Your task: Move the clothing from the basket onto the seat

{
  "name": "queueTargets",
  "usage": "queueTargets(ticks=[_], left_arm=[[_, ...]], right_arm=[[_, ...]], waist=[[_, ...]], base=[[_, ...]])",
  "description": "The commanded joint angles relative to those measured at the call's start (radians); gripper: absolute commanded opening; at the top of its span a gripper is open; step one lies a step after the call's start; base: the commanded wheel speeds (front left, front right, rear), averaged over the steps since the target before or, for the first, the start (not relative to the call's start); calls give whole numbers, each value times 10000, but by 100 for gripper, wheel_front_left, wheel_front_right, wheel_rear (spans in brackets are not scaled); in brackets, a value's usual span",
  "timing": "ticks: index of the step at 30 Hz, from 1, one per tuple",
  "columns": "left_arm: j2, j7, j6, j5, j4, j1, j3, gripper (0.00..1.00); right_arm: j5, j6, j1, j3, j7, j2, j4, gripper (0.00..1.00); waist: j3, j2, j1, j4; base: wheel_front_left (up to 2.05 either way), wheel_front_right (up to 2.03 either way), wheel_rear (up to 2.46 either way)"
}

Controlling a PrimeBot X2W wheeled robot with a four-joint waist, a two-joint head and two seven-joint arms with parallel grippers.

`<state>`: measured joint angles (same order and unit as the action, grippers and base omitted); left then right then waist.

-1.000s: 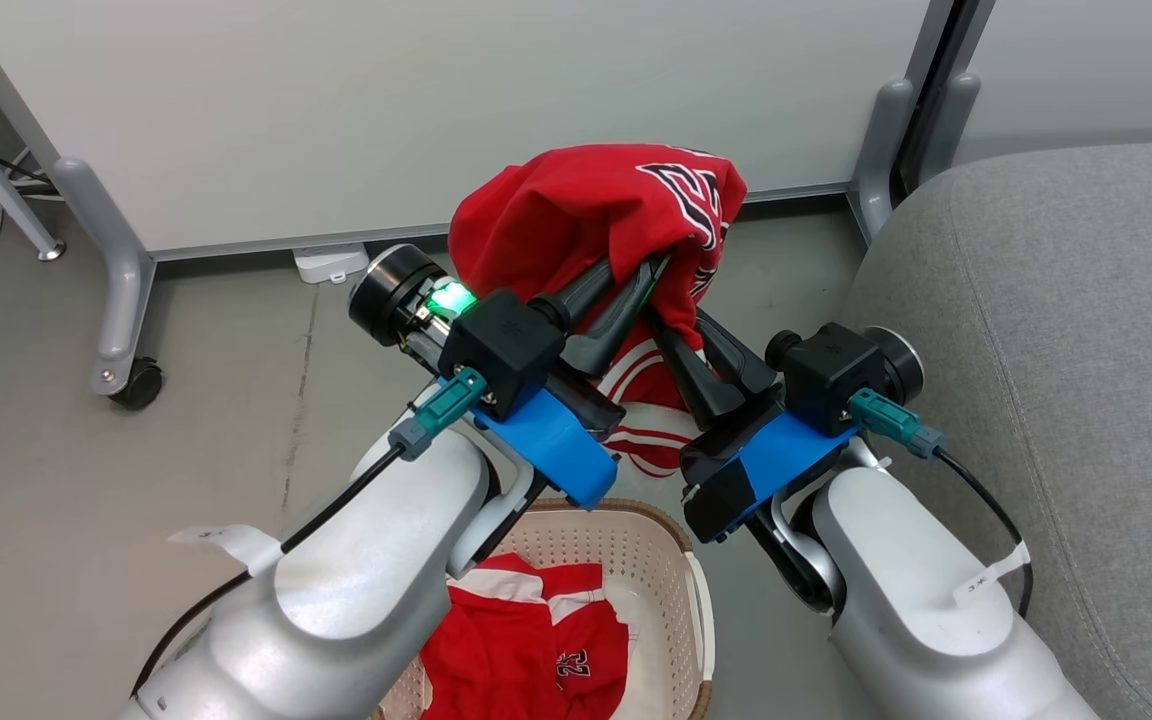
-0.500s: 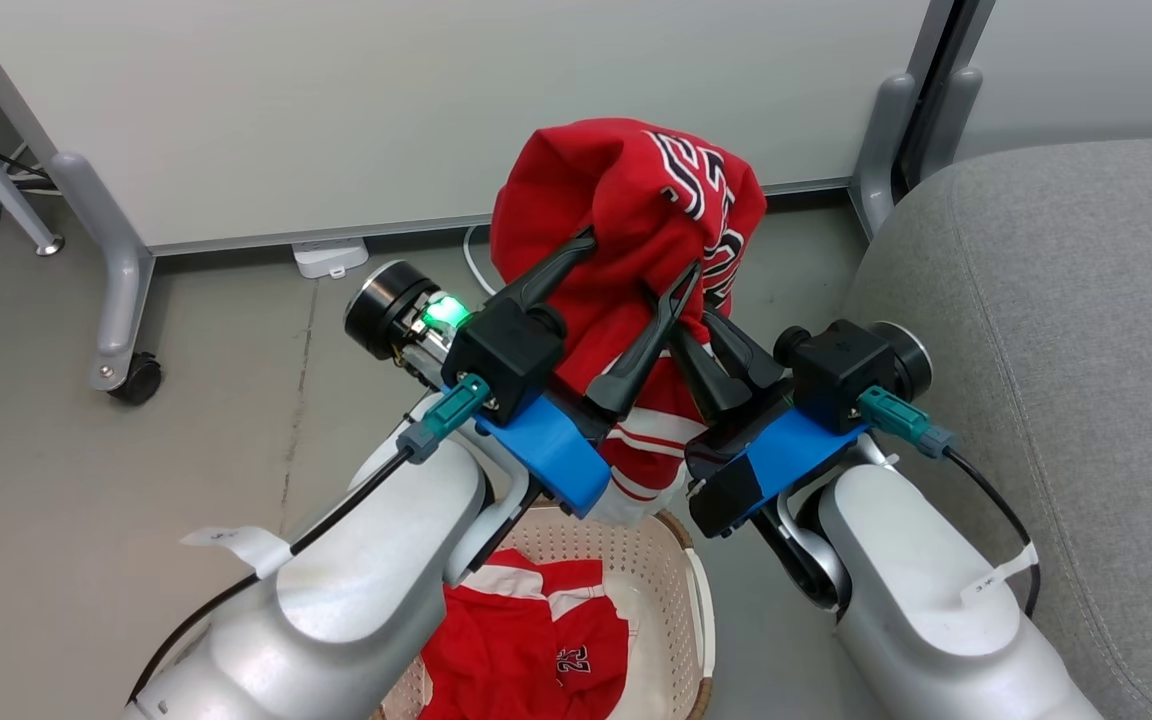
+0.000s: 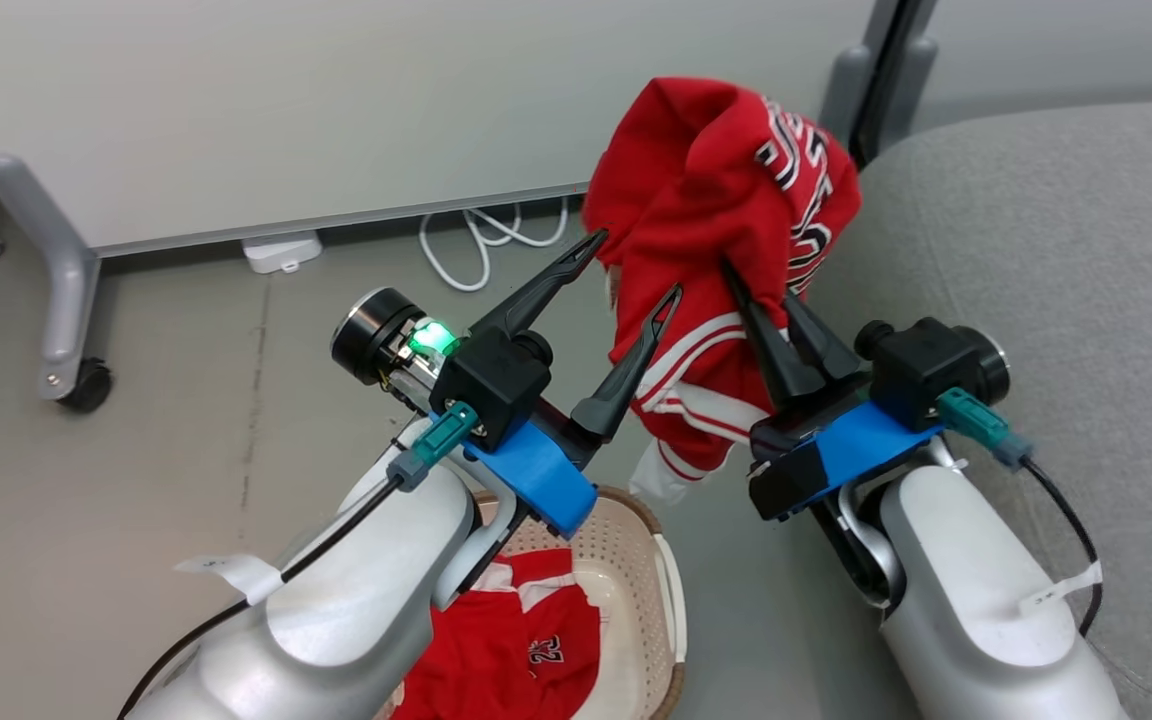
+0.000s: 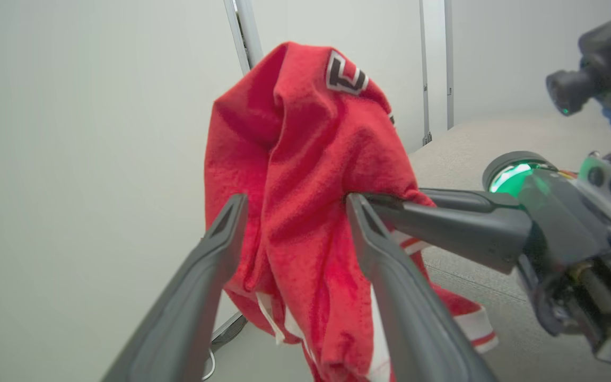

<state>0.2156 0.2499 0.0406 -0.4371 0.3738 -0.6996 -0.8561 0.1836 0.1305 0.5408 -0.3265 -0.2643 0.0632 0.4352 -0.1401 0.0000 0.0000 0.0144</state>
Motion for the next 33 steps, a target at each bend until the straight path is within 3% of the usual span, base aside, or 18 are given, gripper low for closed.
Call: queueTargets(ticks=[1, 20, 33], left_arm=[[42, 72, -34, 96, -73, 83, -25, 100], [69, 86, -16, 327, -334, 186, -495, 100], [-83, 112, 82, 400, -274, 48, -800, 100]], right_arm=[[-49, 5, -101, 113, -3, 55, -136, 0], [-391, 5, -1463, 1852, -5, 325, -1560, 0], [-468, 5, -2234, 2448, -5, 194, -2113, 0]], waist=[[-141, 0, 0, 280], [-476, 0, 0, 2876], [-603, 0, 0, 3401]], base=[[0, 0, 0], [0, 0, 0], [0, 0, 0]])
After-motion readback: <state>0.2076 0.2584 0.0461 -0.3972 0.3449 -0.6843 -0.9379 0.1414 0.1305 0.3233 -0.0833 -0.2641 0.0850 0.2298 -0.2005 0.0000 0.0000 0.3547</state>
